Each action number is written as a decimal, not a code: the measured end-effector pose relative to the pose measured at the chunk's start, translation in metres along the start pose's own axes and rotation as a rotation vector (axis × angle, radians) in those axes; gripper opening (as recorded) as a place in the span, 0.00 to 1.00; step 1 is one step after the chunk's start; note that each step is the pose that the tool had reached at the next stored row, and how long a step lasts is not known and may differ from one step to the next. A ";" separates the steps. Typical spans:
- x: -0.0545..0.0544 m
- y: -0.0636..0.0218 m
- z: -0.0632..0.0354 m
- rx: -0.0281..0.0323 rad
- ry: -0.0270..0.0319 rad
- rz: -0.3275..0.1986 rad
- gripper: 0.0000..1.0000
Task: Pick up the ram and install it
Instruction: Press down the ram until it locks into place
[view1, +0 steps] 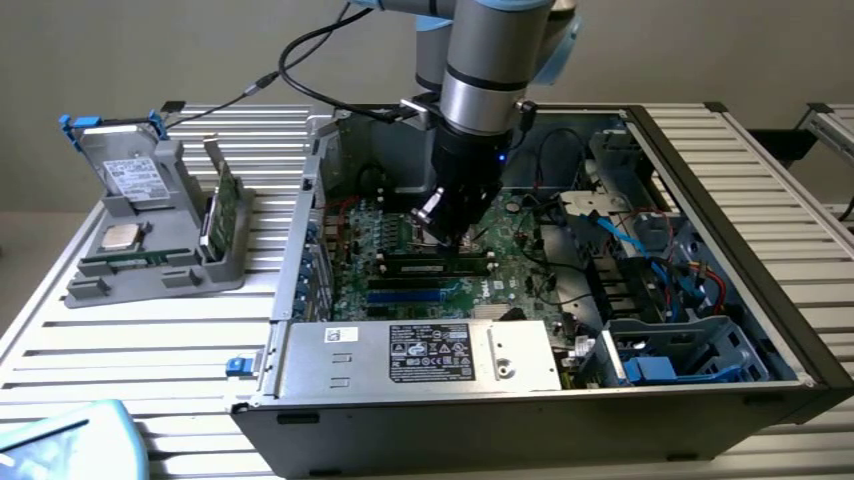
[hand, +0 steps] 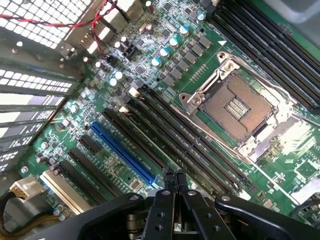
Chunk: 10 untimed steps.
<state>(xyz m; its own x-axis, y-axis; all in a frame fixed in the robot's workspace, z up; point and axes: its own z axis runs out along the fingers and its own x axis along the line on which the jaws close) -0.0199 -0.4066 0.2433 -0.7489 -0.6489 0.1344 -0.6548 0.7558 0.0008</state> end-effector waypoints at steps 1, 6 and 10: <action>0.000 0.0000 0.0000 0.0034 -0.0002 0.010 0.11; 0.000 0.0000 0.0000 0.0186 -0.0010 0.058 0.11; 0.000 0.0000 0.0000 0.0235 -0.0027 0.100 0.11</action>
<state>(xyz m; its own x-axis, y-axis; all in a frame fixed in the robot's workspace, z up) -0.0199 -0.4066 0.2433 -0.8109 -0.5706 0.1299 -0.5790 0.8146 -0.0357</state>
